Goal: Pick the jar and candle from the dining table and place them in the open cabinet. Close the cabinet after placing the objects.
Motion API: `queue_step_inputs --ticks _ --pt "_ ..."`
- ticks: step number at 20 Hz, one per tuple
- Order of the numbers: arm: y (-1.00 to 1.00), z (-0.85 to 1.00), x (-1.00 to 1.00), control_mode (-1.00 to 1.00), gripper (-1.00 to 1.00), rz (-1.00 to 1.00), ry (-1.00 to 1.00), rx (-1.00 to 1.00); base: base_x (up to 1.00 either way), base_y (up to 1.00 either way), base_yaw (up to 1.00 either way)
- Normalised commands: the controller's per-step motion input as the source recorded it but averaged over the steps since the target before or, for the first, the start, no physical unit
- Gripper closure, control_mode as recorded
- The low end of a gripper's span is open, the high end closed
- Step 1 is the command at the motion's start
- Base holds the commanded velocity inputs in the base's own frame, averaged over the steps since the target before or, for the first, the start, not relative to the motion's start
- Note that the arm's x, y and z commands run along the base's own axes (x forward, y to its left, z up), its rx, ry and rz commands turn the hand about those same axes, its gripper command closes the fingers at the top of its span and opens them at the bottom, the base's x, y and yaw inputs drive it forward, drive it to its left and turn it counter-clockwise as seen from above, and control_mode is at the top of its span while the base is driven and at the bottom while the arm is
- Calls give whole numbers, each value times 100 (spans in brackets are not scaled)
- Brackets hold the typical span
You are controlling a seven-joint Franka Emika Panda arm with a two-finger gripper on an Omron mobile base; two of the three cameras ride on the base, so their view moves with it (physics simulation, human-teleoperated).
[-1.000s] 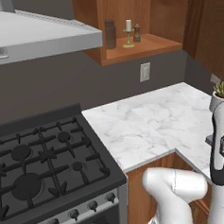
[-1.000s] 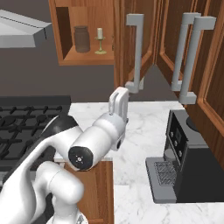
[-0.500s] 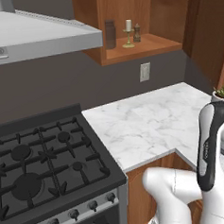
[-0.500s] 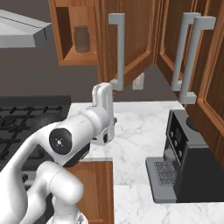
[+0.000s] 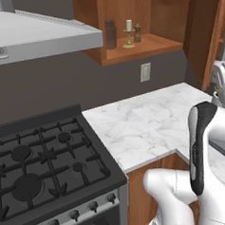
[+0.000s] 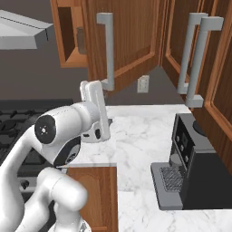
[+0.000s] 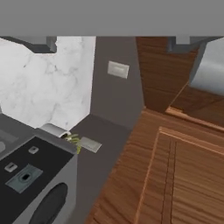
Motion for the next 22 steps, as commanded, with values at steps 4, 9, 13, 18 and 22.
queue_step_inputs --ticks 4,9,13,18,22 --pt "29 0 53 -100 -100 0 24 -9 0 0 0" --pt "27 0 55 -100 -100 1 26 -9 0 0 0" --pt "18 0 57 -100 -100 5 25 -9 0 0 0" --pt "4 0 68 -100 -100 13 16 -6 0 0 0" --pt "2 -1 72 -100 -100 12 2 0 0 0 0"
